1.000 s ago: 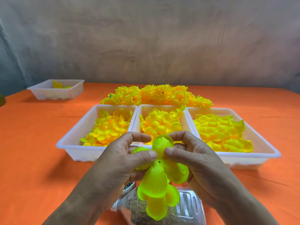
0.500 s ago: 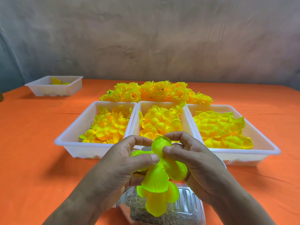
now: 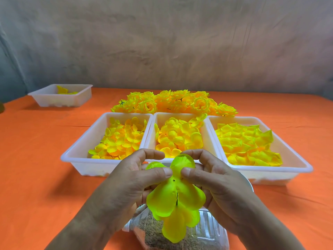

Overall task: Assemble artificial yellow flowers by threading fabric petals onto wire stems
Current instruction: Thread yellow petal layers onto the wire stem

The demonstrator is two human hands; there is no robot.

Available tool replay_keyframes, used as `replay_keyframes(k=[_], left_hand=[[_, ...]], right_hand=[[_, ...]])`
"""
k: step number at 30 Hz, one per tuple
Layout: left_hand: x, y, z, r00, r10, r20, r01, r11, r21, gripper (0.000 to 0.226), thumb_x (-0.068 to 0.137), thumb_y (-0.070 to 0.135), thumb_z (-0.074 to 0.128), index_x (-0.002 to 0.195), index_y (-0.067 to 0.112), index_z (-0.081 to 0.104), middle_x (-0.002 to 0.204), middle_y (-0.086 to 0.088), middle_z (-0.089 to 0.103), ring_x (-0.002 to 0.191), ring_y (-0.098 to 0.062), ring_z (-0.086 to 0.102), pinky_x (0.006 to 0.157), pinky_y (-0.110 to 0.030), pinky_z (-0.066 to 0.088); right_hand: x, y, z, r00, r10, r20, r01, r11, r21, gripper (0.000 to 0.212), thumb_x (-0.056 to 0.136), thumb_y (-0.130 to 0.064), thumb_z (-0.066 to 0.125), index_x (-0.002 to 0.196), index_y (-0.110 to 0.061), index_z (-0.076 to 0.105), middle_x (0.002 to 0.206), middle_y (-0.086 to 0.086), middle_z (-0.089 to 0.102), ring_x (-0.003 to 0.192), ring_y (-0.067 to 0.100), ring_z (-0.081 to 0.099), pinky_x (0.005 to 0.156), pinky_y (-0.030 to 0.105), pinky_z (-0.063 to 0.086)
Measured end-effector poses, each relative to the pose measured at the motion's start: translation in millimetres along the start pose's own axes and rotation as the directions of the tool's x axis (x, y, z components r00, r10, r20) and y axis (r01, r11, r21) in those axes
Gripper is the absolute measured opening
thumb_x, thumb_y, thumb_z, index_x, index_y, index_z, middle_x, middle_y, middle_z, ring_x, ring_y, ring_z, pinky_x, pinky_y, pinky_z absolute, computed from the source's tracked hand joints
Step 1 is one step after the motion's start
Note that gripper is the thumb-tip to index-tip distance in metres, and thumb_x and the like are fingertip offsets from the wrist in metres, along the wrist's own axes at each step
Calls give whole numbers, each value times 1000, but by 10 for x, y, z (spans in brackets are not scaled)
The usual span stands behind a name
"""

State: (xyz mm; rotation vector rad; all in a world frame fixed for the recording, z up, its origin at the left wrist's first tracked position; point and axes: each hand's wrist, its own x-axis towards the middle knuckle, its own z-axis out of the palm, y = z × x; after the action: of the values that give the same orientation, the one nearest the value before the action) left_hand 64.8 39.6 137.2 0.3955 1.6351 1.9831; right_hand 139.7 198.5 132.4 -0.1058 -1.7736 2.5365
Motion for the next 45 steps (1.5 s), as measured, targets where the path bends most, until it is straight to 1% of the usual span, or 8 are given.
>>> replay_keyframes(k=[4,7,10,15,23,29,39,45], left_hand=[[-10,6,3,1000,-4,28,5,1000,-8,58,56,11,75,112,10,61,77,-12,68,56,-22,64,46,-29,53],[-11,10,-2,999,-14,46,14,1000,-9,59,56,8,74,114,10,60,80,-13,69,57,-22,65,46,-29,54],[-3,8,-3,999,-10,50,10,1000,-3,60,56,5,74,114,10,60,84,-14,71,60,-24,67,48,-29,55],[23,17,2,999,4,39,-4,1000,-5,59,56,3,73,113,9,61,86,-16,71,63,-24,69,49,-30,55],[49,-1,-17,999,15,32,-15,1000,1,57,56,2,72,112,8,61,85,-16,72,67,-26,71,52,-31,57],[24,-39,-46,998,-9,58,7,1000,24,60,54,1,75,112,10,62,87,-17,71,71,-29,71,57,-36,60],[11,-53,-38,995,-26,94,25,1000,3,60,54,-4,75,110,10,64,80,-14,70,70,-27,71,56,-31,57],[33,-6,-20,998,3,69,-2,1000,-21,55,52,-3,74,106,10,68,85,-14,71,72,-28,72,56,-32,58]], right_hand=[[-3,22,-7,1000,-8,-19,8,1000,-3,48,68,-13,71,114,-12,57,86,11,70,66,25,66,54,31,51],[6,48,-17,998,-20,-56,18,1000,-25,48,67,-15,72,113,-14,58,86,8,70,68,23,63,60,34,42],[5,64,-25,998,-21,-66,21,1000,-7,48,67,-14,72,113,-14,58,87,8,70,67,21,65,57,31,47],[16,67,-19,996,-27,-88,27,1000,-4,48,66,-15,72,113,-15,59,90,9,71,71,24,66,64,36,45],[24,80,4,996,-18,-87,19,1000,9,51,69,-8,79,115,-12,57,94,14,71,74,25,68,57,33,52],[7,118,-16,997,-10,-77,9,1000,-10,51,67,-15,73,115,-13,55,88,10,71,69,22,65,54,32,48],[-19,139,-37,999,4,-41,-3,1000,20,50,68,-13,71,115,-12,55,86,10,71,67,19,66,50,29,53],[3,114,-30,998,-10,-54,11,1000,17,50,69,-12,74,116,-12,55,90,11,71,69,21,67,50,30,52]])
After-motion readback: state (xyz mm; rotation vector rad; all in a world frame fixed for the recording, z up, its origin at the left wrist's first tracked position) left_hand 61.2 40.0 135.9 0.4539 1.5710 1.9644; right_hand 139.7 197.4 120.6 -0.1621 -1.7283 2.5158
